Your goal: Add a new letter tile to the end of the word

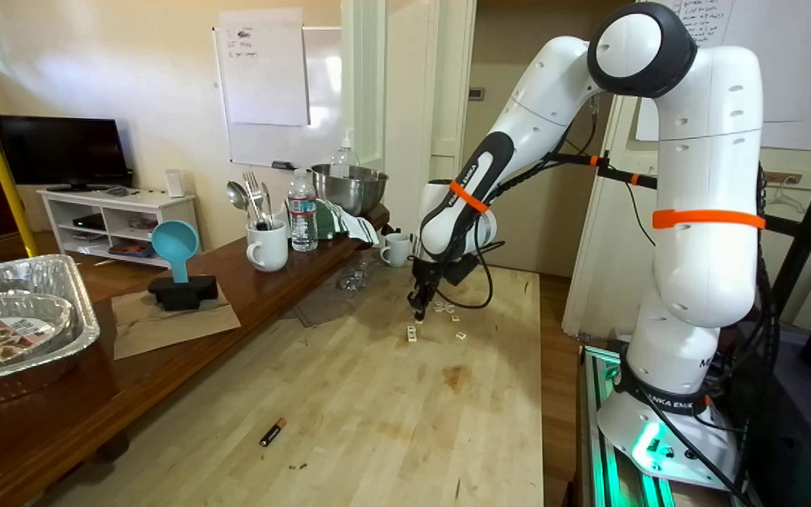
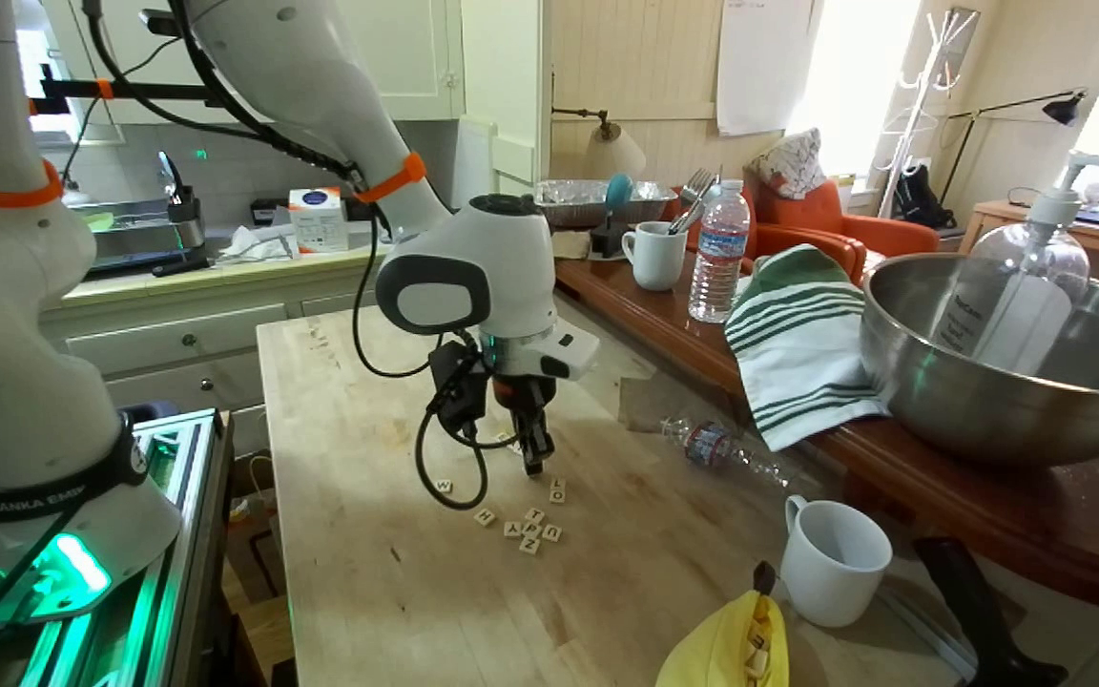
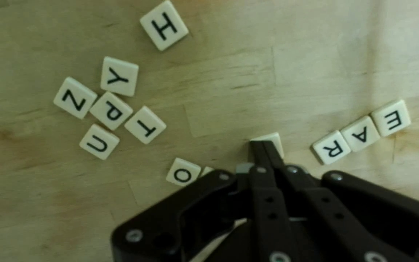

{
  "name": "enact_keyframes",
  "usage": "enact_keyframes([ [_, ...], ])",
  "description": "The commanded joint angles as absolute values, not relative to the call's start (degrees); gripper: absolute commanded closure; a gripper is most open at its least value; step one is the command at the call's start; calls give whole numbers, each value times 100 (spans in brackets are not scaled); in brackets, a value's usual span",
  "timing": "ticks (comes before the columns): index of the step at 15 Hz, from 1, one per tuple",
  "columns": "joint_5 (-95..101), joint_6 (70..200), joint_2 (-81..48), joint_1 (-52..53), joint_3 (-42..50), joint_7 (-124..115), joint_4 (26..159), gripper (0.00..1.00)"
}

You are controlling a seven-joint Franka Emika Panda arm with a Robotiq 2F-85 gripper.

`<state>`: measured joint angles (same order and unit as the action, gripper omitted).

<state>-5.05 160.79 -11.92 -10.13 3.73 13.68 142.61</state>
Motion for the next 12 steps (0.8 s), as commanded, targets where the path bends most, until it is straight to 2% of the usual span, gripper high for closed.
enact_keyframes([
  [1,-417,16089,-1127,-1176,180,2397,14419,100],
  [12,791,16044,-1135,-1155,282,4303,14460,100],
])
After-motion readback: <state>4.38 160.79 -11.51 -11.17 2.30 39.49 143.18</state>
